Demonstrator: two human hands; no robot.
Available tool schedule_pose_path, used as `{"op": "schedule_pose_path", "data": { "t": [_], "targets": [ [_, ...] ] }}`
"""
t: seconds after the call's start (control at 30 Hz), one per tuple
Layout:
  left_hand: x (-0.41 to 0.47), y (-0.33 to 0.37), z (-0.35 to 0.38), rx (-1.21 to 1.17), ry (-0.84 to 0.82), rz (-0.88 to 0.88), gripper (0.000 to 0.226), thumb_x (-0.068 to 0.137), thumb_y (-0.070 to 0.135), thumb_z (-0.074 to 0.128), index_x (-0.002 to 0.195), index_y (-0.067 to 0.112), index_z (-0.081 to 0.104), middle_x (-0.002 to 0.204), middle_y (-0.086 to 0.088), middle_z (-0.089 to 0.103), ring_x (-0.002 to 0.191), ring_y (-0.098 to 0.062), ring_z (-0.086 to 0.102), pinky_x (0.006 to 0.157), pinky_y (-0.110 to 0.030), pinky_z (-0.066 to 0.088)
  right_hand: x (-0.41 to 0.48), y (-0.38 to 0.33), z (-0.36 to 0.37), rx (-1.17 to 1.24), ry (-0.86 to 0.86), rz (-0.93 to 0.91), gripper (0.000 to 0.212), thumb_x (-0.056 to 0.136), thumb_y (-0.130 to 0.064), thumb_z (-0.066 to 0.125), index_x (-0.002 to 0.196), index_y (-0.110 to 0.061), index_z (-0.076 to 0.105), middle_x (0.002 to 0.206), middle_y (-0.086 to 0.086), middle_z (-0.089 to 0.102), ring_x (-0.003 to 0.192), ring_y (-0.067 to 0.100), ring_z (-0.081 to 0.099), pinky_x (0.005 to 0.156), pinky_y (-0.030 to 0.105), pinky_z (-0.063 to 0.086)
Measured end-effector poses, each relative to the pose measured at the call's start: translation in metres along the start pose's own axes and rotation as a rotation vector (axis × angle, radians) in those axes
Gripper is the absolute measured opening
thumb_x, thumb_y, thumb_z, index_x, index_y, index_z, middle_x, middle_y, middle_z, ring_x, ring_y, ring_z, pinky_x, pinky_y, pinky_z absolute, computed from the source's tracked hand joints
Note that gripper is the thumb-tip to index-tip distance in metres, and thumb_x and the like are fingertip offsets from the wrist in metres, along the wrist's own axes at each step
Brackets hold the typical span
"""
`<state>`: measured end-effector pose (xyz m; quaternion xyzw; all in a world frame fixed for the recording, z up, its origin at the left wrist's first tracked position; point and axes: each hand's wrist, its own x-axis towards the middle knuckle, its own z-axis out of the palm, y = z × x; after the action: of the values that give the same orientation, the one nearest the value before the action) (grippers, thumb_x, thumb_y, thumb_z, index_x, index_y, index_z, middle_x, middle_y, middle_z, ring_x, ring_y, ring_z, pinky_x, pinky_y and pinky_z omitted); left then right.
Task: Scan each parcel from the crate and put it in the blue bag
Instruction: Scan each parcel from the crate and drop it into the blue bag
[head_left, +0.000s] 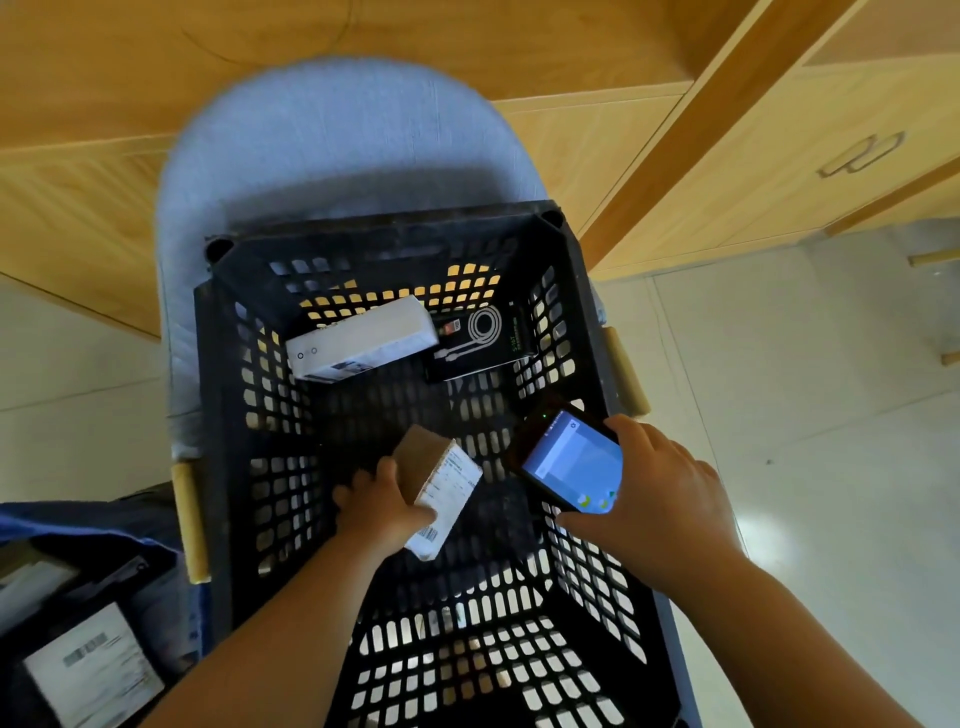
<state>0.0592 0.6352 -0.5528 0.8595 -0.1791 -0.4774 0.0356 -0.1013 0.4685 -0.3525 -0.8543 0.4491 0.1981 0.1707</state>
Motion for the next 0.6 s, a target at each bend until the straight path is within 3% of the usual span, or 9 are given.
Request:
{"op": "schedule_pose_path", "data": {
  "t": [0.07,0.17,0.3,0.43,0.53,0.6],
  "targets": [
    [-0.007,-0.002,0.0,-0.152,0.025,-0.028,0.061,0.071,0.06,0.069,0.114,0.029,0.038,0.116,-0.004,0.043,0.116,-0.031,0.036,0.075,-0.035,0.035,-0.004,0.001,-0.002,-0.005,-0.001,0.004,0.089,0.062,-0.065,0.07,0.132,-0.026,0.031,0.118,-0.01,0.051,0.099,0.014,0.052,0.083,0.032,0.04],
    [-0.022,-0.005,-0.01,-0.38,0.075,-0.001,0.049,0.077,0.066,0.06,0.102,0.028,0.041,0.106,-0.005,0.056,0.104,-0.031,0.052,0.08,-0.041,0.045,-0.012,0.0,-0.006,-0.004,0.002,0.009,0.087,0.062,-0.065,0.07,0.131,-0.026,0.033,0.115,-0.01,0.051,0.097,0.015,0.052,0.082,0.032,0.04],
    [-0.052,-0.001,-0.037,-0.731,0.217,0.105,0.029,0.088,0.051,0.057,0.088,0.028,0.04,0.095,-0.002,0.064,0.085,-0.018,0.062,0.063,-0.031,0.046,-0.025,-0.006,-0.012,0.014,0.025,0.013,0.086,0.06,-0.065,0.071,0.128,-0.027,0.034,0.11,-0.01,0.052,0.094,0.015,0.052,0.078,0.031,0.038],
    [-0.087,-0.003,-0.067,-1.022,0.287,0.162,0.022,0.095,0.04,0.053,0.087,0.027,0.036,0.095,0.001,0.061,0.087,-0.016,0.061,0.072,-0.034,0.047,-0.04,-0.018,-0.019,0.038,0.058,-0.009,0.092,0.058,-0.066,0.072,0.131,-0.026,0.032,0.113,-0.009,0.053,0.094,0.016,0.054,0.078,0.032,0.041],
    [-0.117,-0.008,-0.094,-1.215,0.407,0.161,0.023,0.097,0.029,0.052,0.086,0.026,0.031,0.088,0.001,0.055,0.078,-0.014,0.058,0.062,-0.028,0.044,-0.053,-0.031,-0.025,0.066,0.084,-0.047,0.094,0.057,-0.064,0.073,0.132,-0.027,0.033,0.115,-0.009,0.053,0.096,0.015,0.054,0.078,0.032,0.041],
    [-0.137,-0.02,-0.11,-1.302,0.466,0.146,0.025,0.095,0.025,0.055,0.099,0.02,0.031,0.09,-0.001,0.058,0.077,-0.014,0.061,0.062,-0.028,0.048,-0.061,-0.042,-0.03,0.08,0.101,-0.079,0.095,0.055,-0.064,0.075,0.132,-0.027,0.033,0.115,-0.009,0.054,0.096,0.015,0.054,0.078,0.032,0.042]
  ]
}}
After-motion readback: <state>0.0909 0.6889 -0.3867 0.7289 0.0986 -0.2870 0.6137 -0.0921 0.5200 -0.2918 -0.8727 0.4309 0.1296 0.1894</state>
